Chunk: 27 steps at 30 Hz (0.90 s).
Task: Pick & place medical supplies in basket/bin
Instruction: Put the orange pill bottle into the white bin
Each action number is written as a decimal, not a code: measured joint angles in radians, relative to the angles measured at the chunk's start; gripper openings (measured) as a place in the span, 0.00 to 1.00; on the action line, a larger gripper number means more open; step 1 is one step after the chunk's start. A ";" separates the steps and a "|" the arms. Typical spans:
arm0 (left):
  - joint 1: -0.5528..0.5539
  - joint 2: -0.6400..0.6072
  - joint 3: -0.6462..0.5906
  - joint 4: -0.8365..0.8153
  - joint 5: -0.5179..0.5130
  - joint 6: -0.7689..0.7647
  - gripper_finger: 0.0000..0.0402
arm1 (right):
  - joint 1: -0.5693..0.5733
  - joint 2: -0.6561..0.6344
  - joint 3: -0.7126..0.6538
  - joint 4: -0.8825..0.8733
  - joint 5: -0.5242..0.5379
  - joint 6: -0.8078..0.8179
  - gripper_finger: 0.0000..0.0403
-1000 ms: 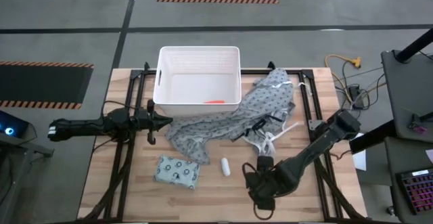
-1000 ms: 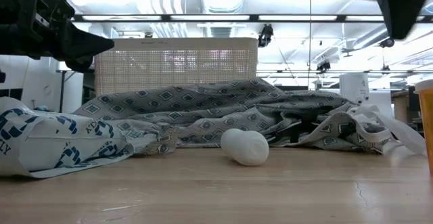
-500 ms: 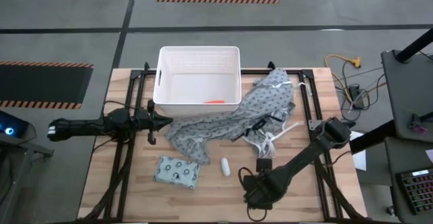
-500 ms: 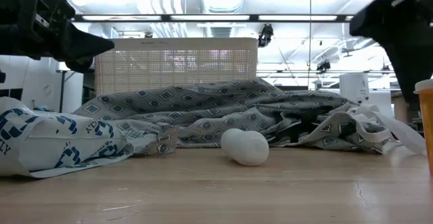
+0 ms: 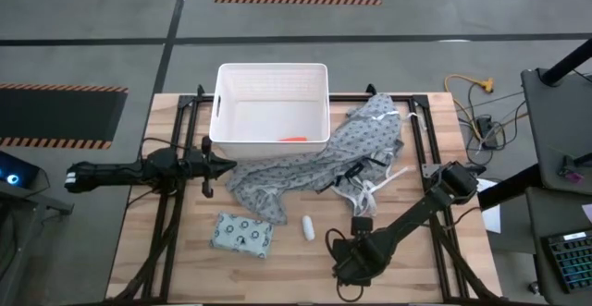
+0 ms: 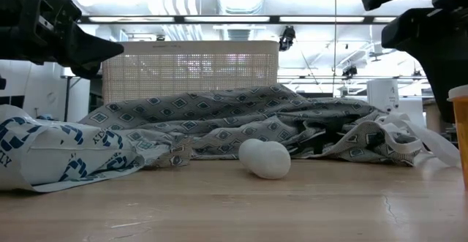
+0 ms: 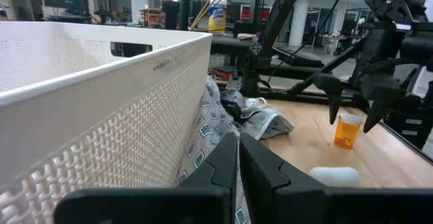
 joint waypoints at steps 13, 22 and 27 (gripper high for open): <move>0.000 0.000 0.000 0.000 0.000 0.000 0.00 | -0.001 -0.001 -0.001 0.012 0.000 0.012 0.80; 0.000 0.000 0.000 0.000 0.000 0.000 0.00 | -0.001 -0.002 -0.001 0.018 0.000 0.009 0.55; 0.000 0.000 0.000 0.000 0.000 0.000 0.00 | -0.001 -0.002 -0.001 0.019 0.000 0.009 0.47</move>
